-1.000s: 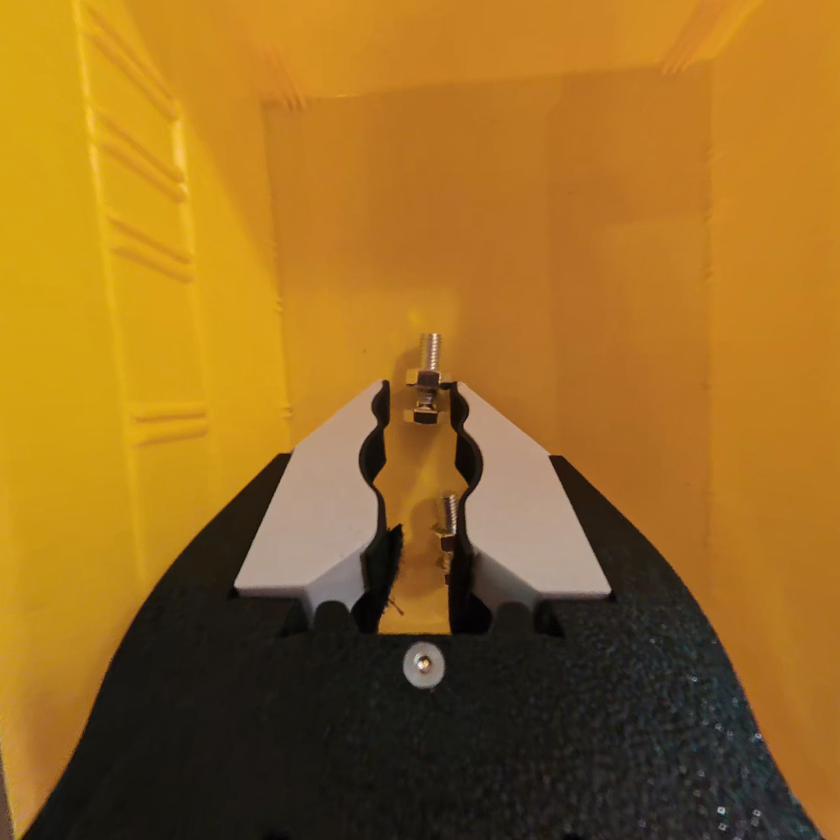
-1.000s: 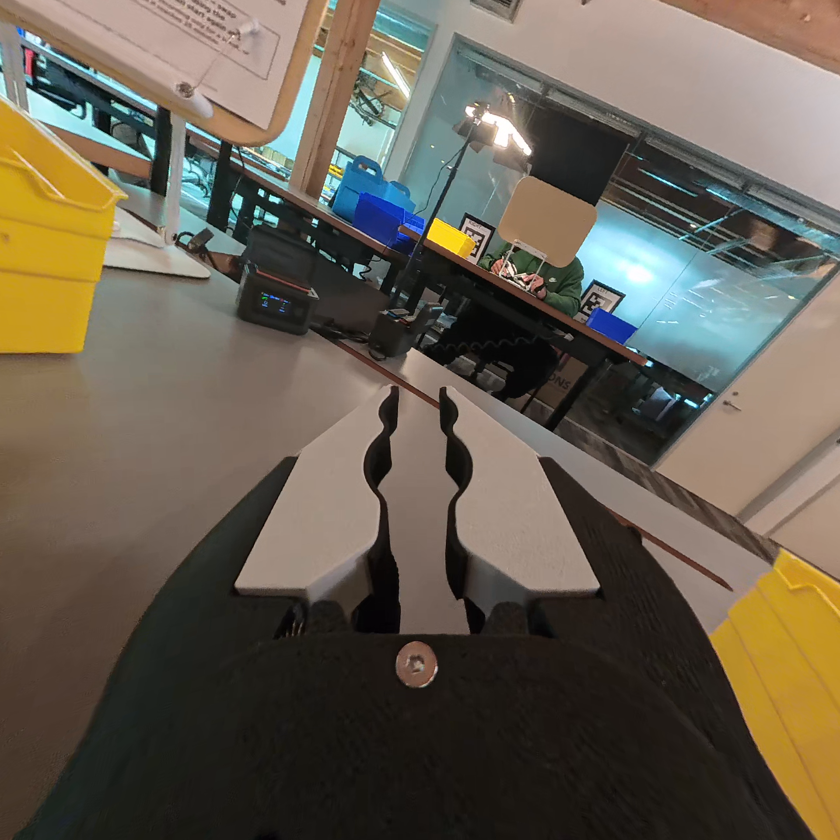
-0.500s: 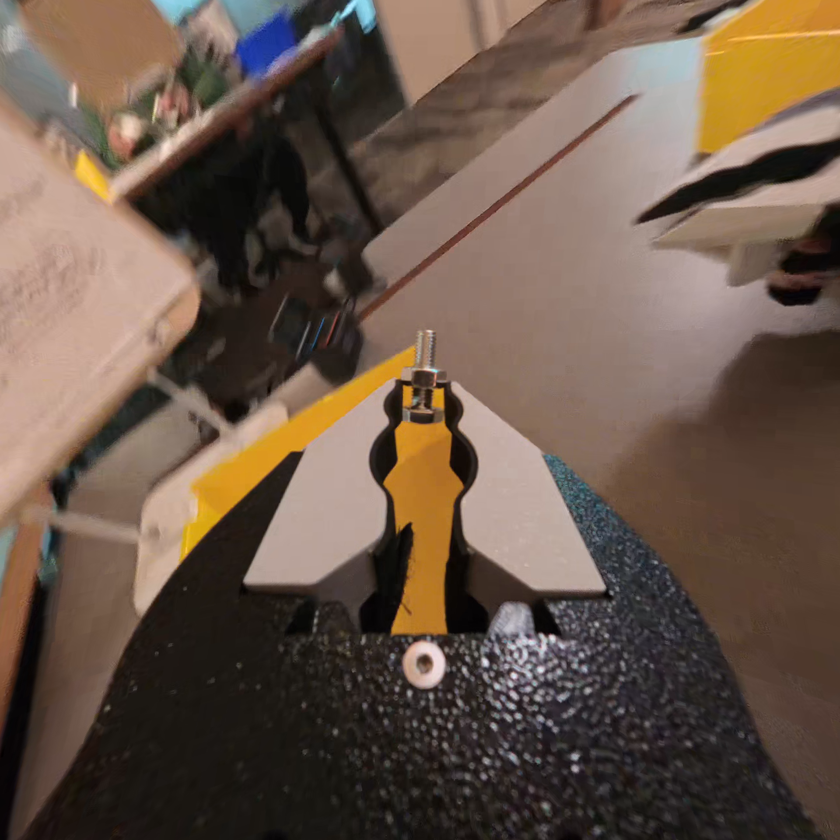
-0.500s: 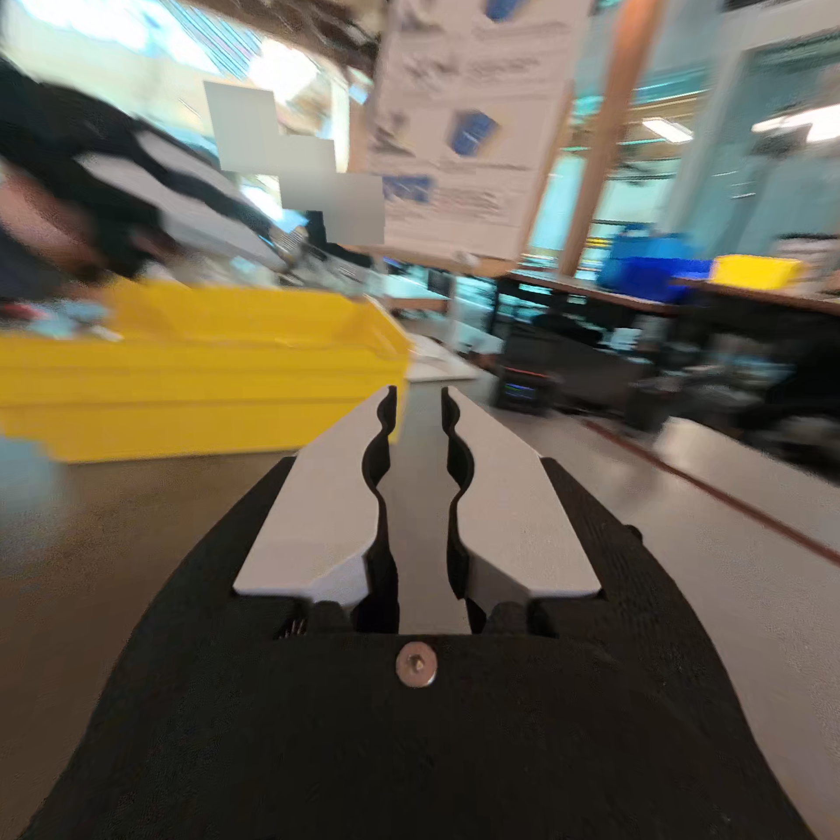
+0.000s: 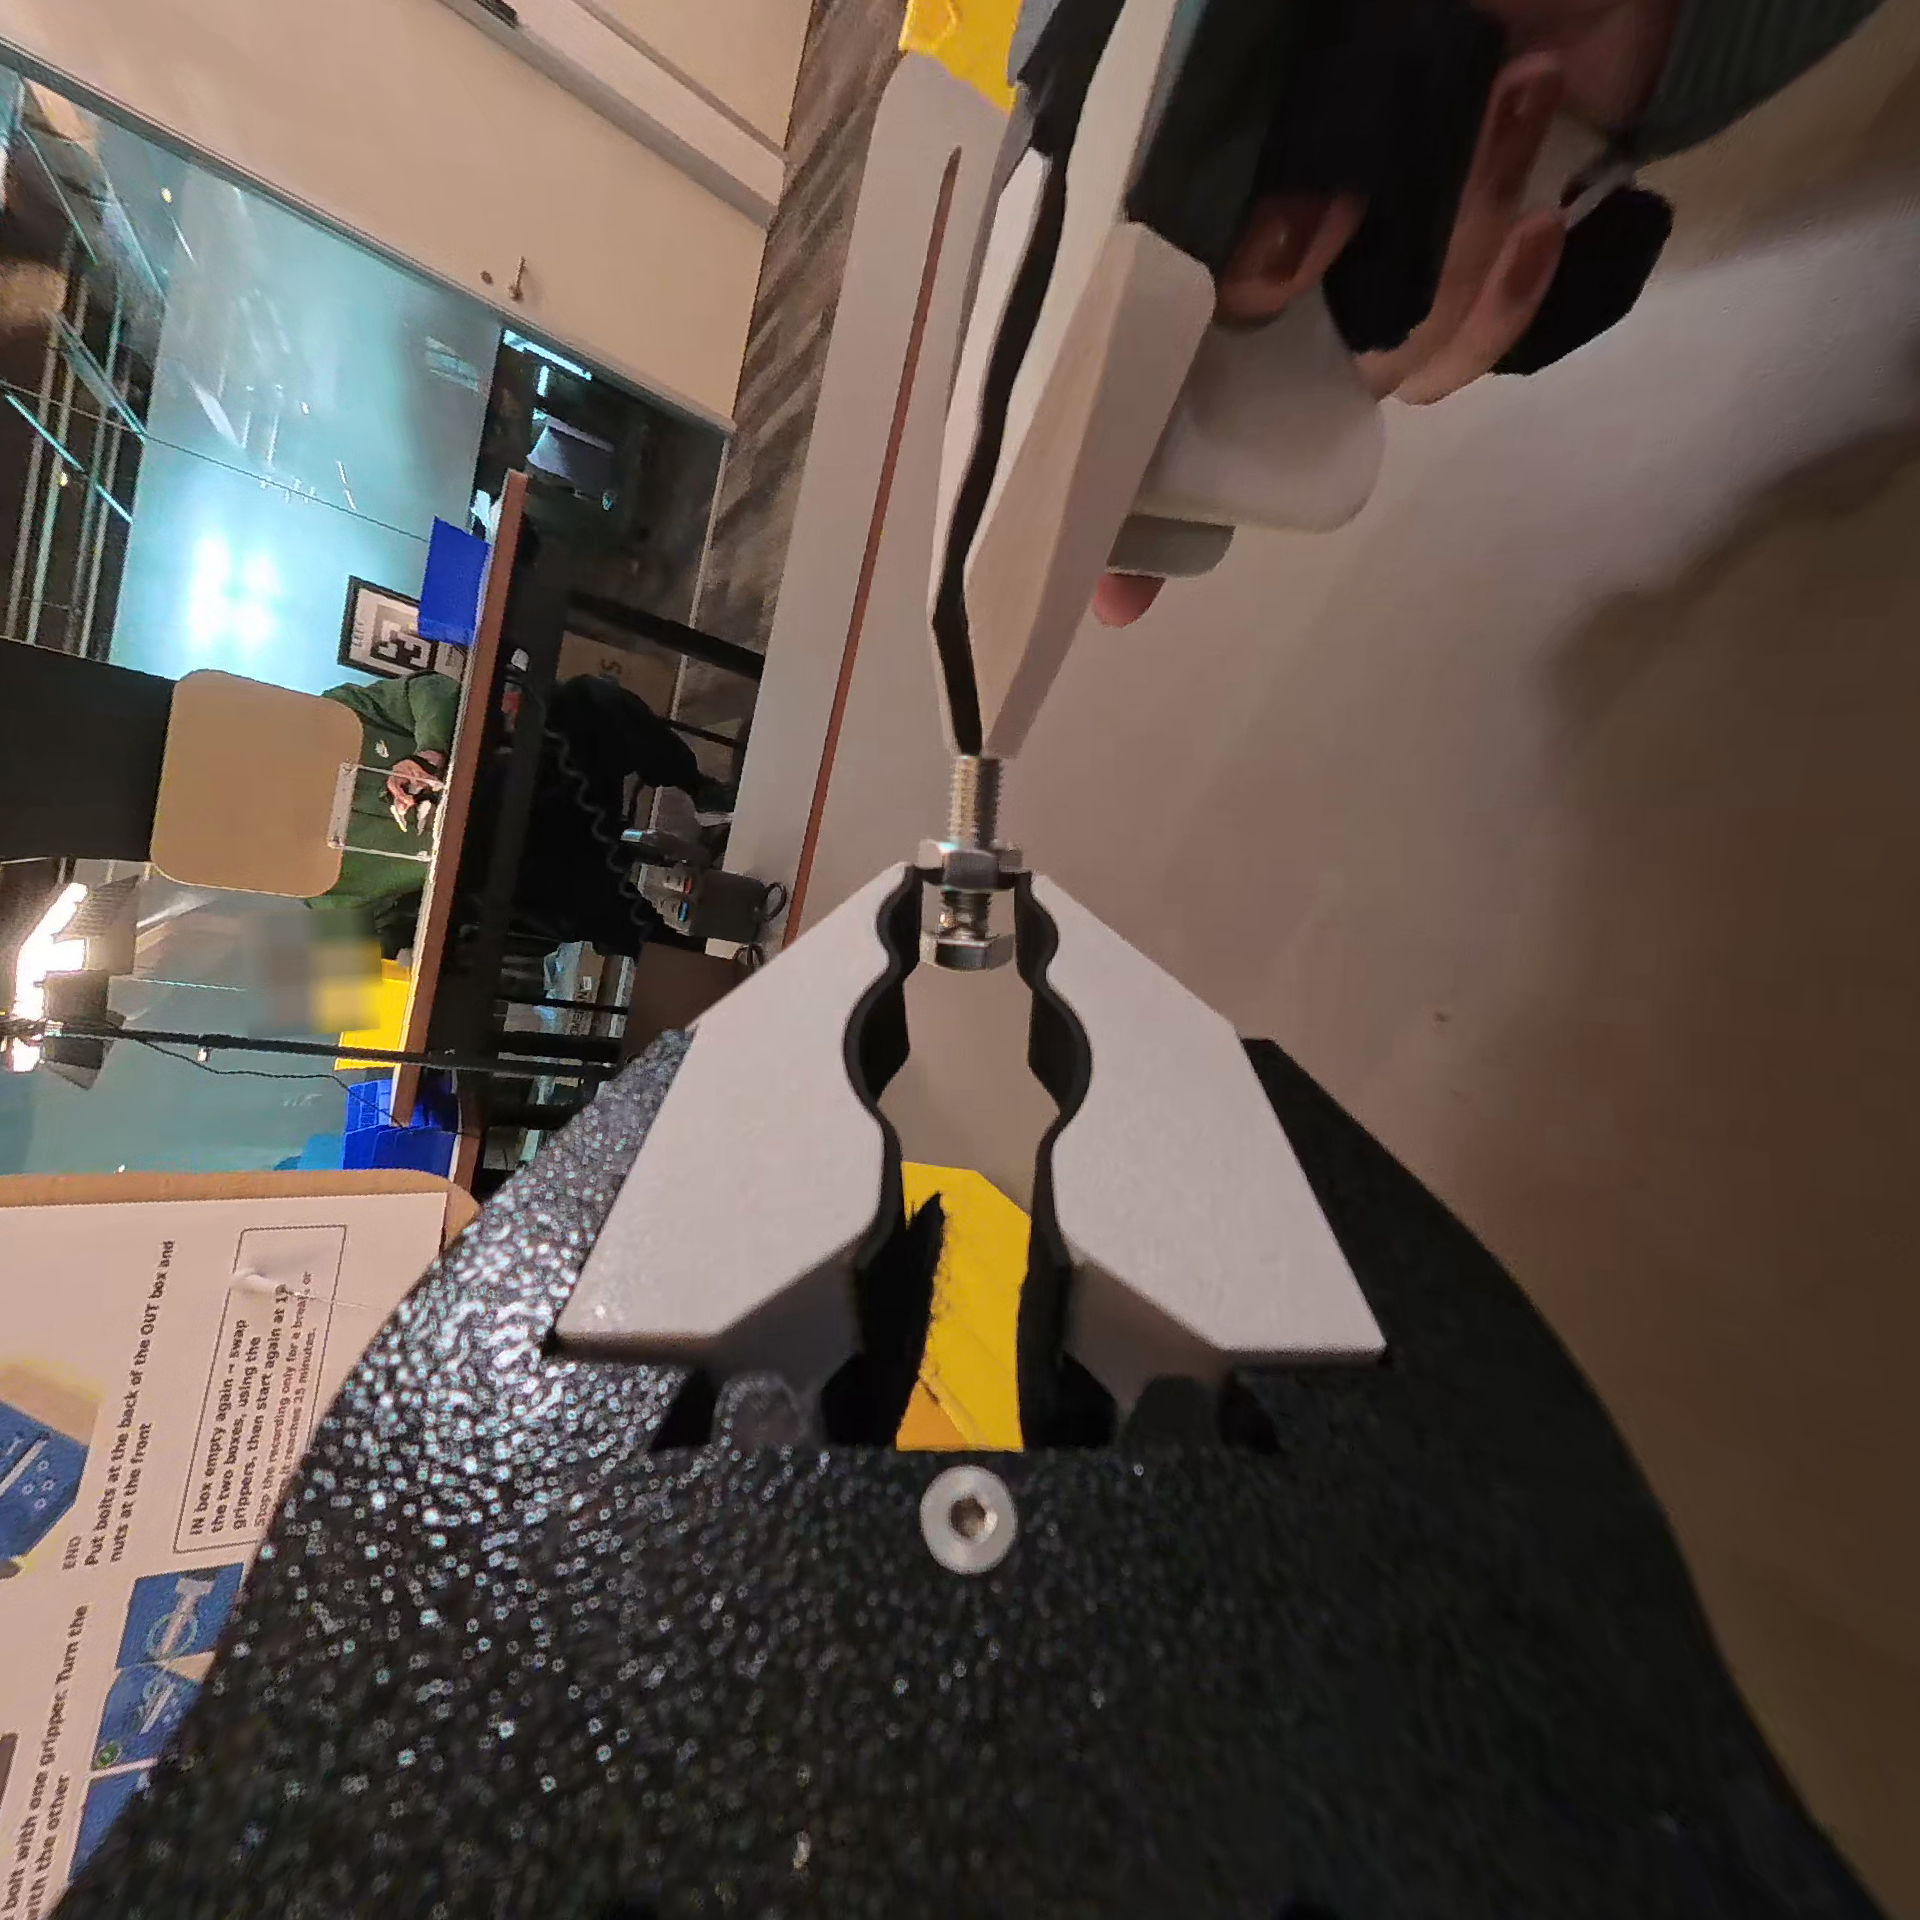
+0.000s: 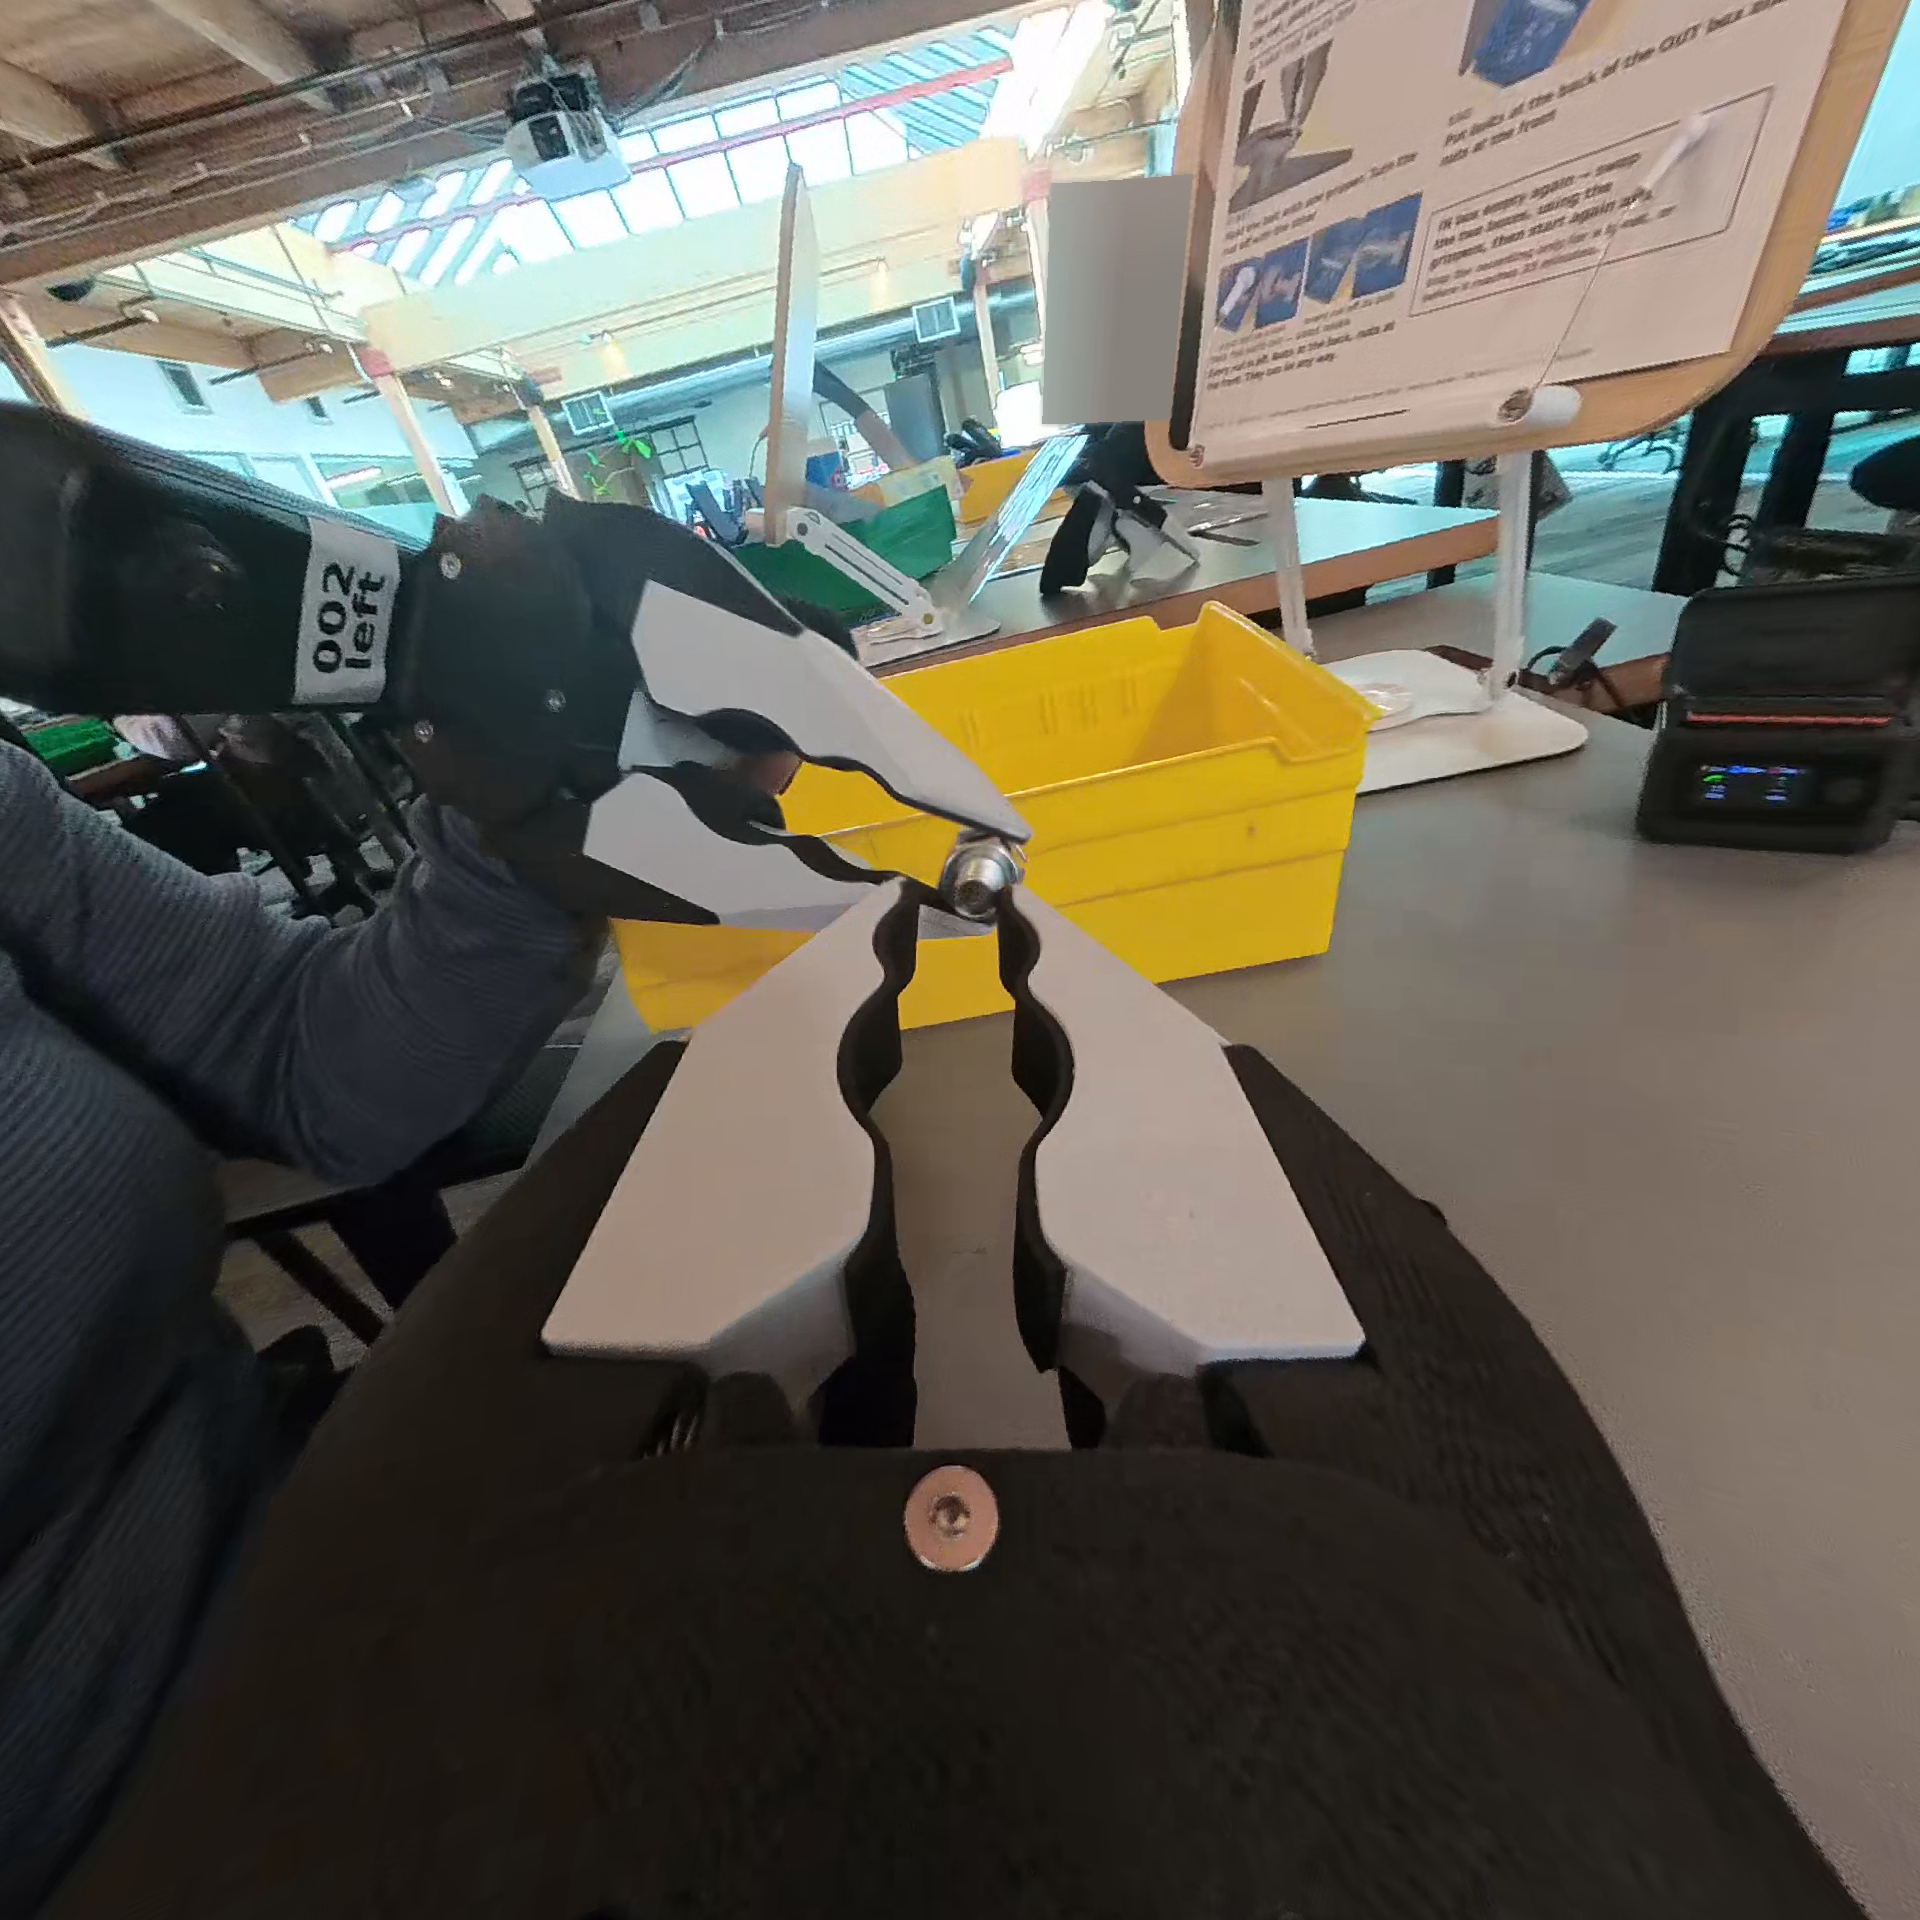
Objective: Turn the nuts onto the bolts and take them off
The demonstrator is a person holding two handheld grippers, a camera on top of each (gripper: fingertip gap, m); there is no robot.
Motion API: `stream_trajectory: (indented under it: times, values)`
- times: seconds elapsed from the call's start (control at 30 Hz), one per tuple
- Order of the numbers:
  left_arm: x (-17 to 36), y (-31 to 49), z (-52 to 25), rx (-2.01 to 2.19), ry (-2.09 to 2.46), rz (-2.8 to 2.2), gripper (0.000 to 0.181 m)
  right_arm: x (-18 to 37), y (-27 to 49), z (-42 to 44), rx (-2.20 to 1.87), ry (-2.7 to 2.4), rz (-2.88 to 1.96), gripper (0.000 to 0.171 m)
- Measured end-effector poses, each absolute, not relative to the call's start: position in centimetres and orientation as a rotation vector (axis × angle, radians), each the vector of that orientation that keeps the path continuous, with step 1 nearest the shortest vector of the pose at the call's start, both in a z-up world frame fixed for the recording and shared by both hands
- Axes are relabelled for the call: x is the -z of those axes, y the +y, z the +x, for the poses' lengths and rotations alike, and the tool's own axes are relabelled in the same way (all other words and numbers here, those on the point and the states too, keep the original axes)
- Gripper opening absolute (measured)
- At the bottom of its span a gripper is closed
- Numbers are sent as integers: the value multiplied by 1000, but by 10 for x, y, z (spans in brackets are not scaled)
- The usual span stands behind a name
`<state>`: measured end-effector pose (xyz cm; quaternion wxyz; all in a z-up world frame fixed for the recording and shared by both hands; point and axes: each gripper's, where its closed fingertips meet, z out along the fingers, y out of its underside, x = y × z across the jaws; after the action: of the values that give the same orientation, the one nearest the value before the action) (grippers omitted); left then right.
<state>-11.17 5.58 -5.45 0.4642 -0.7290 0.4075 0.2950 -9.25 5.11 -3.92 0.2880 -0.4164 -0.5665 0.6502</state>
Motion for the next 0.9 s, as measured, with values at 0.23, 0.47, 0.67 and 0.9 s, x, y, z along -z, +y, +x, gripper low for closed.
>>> stream_trajectory:
  times: [0.23,0.47,0.67,0.9]
  values:
    - [57,55,-106,-700,1026,-1792,16,41,51,-94,-1747,-1513,-1137,25]
    - [62,54,-102,-690,1047,-1809,16,46,50,-95,-1708,-1548,-1132,7]
    - [66,54,-100,-678,1041,-1836,16,48,50,-94,-1646,-1581,-1108,6]
    - [60,55,-96,-647,956,-1863,21,42,51,-87,-1638,-1577,-1070,5]
